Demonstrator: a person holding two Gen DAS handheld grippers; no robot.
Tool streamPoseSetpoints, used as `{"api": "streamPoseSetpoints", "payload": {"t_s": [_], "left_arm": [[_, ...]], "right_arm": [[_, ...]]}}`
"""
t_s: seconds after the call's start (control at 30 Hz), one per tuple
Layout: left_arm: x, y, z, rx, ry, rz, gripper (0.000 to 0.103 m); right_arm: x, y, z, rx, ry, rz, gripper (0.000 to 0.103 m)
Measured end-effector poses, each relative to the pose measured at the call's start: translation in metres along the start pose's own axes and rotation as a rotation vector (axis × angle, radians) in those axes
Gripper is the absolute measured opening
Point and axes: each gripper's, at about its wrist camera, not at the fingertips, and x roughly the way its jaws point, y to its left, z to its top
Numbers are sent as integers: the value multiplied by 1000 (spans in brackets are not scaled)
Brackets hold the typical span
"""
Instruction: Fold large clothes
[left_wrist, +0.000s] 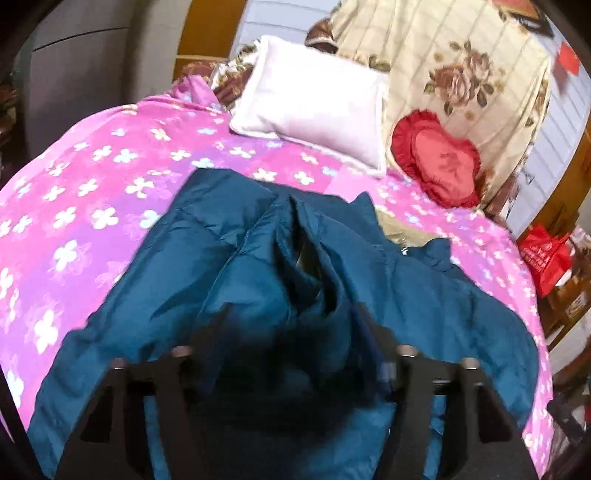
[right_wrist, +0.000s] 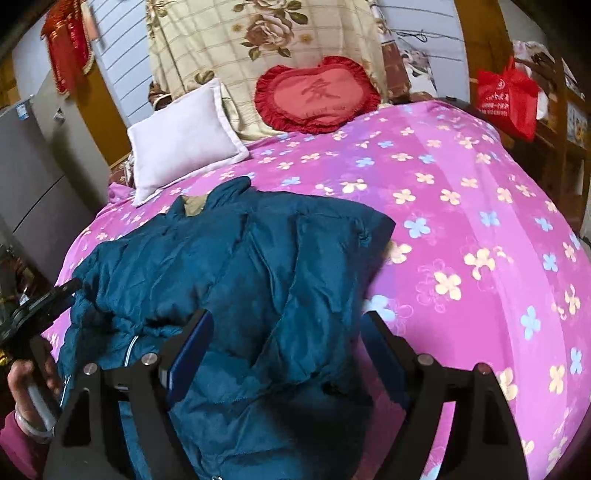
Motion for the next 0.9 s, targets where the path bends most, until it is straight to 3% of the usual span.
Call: {"api": "streamPoseSetpoints", "payload": {"t_s": [0.03, 0.1, 0.27, 0.37, 0.43, 0.53, 0.6, 0.63, 0.7, 0.8, 0.9], "left_arm": [[5, -2, 1, 23, 10, 19, 0], [11, 0, 3, 63, 6, 61, 0], [-3, 37, 13, 20, -41, 57, 0], [5, 48, 13, 42, 25, 17, 0], [-1, 51, 13, 47, 27, 11, 2], [-29, 52, 16, 50, -34, 4, 16], [-51, 52, 18, 48, -123, -26, 40], [-59, 50, 19, 53, -158, -48, 45], [-62, 40, 22, 83, -184, -48, 48], [-43, 23, 23, 128, -146, -9, 48], [-8, 14, 18, 187, -93, 114, 48]], "right_arm": [[3, 1, 2, 1, -1, 4, 85], [10, 13, 6, -8, -6, 15, 85], [37, 47, 19, -50, -15, 34, 85], [60, 61, 21, -43, -6, 48, 88], [95, 70, 20, -54, 61, -5, 91], [117, 79, 19, -100, 87, -104, 91], [107, 85, 23, -131, 63, -122, 91], [101, 85, 23, -130, 44, -118, 91], [80, 79, 27, -96, -15, -90, 91], [70, 65, 35, -52, -47, -107, 91], [86, 56, 45, -37, -34, -157, 91]]}}
